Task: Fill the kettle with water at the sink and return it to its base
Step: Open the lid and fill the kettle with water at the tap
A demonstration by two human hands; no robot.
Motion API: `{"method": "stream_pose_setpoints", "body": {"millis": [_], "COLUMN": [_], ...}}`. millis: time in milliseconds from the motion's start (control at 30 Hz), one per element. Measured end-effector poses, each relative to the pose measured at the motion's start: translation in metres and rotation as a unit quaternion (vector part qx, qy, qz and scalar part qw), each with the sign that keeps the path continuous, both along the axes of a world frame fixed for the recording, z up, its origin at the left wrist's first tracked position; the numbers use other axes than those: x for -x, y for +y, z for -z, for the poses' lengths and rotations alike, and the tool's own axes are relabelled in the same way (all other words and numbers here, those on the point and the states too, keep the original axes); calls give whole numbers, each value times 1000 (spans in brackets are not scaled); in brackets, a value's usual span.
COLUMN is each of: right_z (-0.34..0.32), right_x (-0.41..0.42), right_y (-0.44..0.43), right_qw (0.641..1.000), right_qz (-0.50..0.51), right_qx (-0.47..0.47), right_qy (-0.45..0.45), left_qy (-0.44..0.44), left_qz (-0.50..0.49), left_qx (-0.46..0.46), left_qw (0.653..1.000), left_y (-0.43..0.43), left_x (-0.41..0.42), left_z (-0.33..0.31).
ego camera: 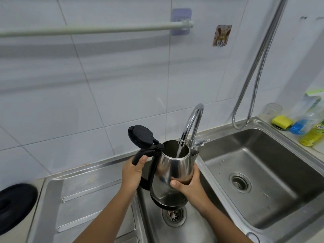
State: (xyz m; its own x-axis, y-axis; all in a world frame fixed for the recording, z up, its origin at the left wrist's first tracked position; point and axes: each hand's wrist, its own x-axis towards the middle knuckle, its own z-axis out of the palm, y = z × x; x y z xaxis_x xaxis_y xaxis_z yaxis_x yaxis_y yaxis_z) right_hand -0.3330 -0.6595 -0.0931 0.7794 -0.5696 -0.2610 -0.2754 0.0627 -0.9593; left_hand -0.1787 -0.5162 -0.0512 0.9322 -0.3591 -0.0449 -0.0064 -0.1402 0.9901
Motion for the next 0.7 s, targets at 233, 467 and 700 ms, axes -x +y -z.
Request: {"method": "stream_pose_setpoints", "body": {"millis": [233,467,700], "right_z": [3,4,1], "right_x": [-6,-2,4], "right_y": [1,4,7], "right_qw": [1000,999,999], "right_qz": [9,16,-3], "right_qx": [10,-7,-14], "right_qy": [-21,-33,-36], "left_qy": [6,13,6], "left_qz": [-6,1,10], "left_qx": [-6,-7,-14], "left_qw": [1000,1000,1000], "left_y": [2,2,6], "left_x": [-5,-2,1], "left_z": [3,4,9]}}
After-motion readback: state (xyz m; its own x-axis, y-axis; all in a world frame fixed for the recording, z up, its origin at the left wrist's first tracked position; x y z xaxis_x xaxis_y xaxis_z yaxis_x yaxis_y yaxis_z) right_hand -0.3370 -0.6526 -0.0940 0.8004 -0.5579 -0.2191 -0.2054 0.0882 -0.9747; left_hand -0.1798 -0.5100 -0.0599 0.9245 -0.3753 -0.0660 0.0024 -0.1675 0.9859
